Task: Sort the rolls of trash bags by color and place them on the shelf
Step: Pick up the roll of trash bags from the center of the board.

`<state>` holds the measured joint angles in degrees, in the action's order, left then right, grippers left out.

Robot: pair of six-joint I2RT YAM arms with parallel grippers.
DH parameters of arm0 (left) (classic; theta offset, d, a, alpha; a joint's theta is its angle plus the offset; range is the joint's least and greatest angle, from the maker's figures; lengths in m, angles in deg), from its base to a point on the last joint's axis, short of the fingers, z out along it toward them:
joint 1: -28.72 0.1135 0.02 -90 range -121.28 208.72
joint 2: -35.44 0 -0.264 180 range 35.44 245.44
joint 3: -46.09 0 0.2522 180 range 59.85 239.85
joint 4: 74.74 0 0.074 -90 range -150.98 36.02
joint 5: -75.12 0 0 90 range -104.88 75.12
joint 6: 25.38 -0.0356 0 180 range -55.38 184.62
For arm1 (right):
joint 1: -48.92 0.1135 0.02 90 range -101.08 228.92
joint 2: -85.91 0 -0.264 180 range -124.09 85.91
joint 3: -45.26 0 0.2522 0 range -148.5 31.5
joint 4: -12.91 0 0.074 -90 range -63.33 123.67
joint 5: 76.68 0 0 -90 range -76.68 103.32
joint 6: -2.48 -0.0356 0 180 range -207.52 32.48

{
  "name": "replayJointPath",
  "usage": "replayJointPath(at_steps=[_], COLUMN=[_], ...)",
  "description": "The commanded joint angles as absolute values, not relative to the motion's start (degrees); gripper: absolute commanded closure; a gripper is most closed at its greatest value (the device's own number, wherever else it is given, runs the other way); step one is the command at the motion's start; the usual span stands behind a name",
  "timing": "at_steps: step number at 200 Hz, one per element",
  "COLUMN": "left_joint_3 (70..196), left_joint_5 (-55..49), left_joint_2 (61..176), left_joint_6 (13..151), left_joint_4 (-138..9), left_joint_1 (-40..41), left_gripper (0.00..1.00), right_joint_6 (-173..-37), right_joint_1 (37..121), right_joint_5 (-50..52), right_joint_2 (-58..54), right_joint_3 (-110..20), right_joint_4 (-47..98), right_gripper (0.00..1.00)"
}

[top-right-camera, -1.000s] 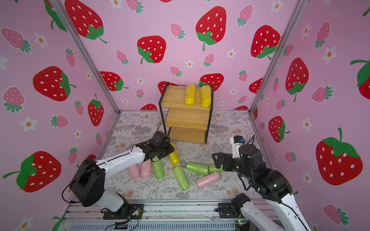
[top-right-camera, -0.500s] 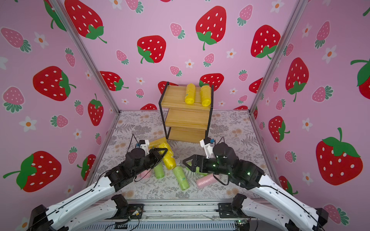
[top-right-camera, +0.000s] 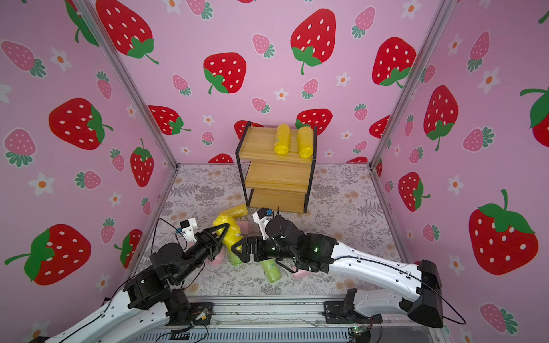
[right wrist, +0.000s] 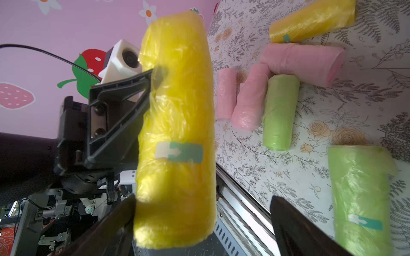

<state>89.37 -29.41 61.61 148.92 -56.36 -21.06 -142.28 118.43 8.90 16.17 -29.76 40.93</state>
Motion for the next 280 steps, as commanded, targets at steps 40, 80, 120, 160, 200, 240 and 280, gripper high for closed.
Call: replayJointPath(at_steps=[40, 80, 120, 160, 200, 240, 280], left_joint_3=[87.7, 86.3, 85.9, 85.4, 84.6, 83.8, 84.5], left_joint_5=[-30.8, -31.1, -32.3, -32.8, -33.7, -34.8, -35.9], left_joint_2=[62.8, 63.9, 62.5, 61.5, 59.3, 57.3, 56.2], left_joint_6=[150.9, 151.2, 151.1, 151.4, 151.7, 152.4, 154.1], left_joint_4=[-60.2, -63.4, -62.4, -61.6, -60.5, -58.3, -54.0], left_joint_1=[-21.8, -22.2, -22.6, -22.7, -22.8, -22.8, -22.8], left_gripper=[1.0, 1.0, 1.0, 1.0, 1.0, 1.0, 0.35], right_joint_6=[-145.0, -146.1, -146.6, -147.1, -146.9, -146.5, -144.3], right_joint_1=[119.6, 120.0, 120.0, 120.0, 119.9, 120.0, 119.6], right_joint_5=[6.4, 5.4, 7.1, 8.1, 8.0, 7.7, 9.2], right_joint_2=[11.0, 8.7, 10.1, 10.1, 9.8, 9.4, 10.2], right_joint_3=[-30.0, -30.1, -28.9, -29.1, -30.0, -31.0, -33.0], right_joint_4=[30.5, 28.6, 29.0, 29.9, 30.6, 30.6, 34.6], right_gripper=[0.07, 0.21, 0.34, 0.42, 0.46, 0.67, 1.0])
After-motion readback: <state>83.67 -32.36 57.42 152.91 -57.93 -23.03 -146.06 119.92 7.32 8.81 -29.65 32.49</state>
